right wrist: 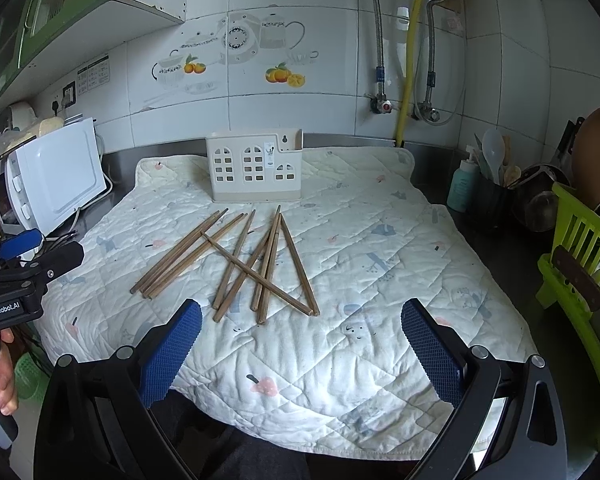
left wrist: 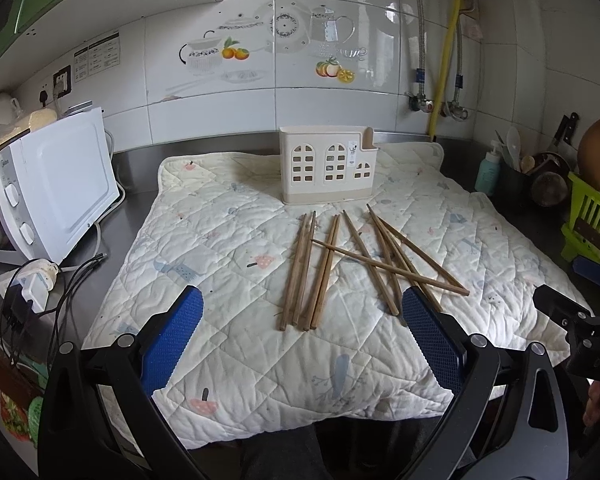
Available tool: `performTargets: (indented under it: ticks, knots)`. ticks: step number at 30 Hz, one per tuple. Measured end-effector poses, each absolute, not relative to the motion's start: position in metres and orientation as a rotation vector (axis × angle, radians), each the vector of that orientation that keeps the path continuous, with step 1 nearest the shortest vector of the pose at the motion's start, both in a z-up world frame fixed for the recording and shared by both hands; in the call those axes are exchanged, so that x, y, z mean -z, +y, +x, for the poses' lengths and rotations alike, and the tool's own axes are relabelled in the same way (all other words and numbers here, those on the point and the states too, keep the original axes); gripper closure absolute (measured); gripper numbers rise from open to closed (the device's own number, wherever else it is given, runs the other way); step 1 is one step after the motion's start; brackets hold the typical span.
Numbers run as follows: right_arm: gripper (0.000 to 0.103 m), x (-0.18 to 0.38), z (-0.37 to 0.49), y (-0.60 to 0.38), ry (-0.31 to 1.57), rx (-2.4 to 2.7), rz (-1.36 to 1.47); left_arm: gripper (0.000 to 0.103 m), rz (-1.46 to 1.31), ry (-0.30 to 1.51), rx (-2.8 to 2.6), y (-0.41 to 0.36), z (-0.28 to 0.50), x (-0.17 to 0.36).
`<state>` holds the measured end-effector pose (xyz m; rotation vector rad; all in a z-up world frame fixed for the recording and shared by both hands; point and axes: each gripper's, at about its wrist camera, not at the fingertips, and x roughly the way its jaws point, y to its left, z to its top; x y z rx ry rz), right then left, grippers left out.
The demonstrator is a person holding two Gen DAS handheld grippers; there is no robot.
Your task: Organize utensils
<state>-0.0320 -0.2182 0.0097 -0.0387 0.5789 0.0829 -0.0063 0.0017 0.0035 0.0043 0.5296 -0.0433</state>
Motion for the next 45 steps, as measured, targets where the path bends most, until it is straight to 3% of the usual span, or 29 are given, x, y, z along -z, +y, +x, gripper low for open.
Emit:
performTargets:
  ticks: [45]
  knots:
    - [0.006, -0.018, -0.037, -0.221, 0.514, -0.120, -0.007, 0.005, -0.011, 0.473, 0.063, 0.002, -0.007, -0.012]
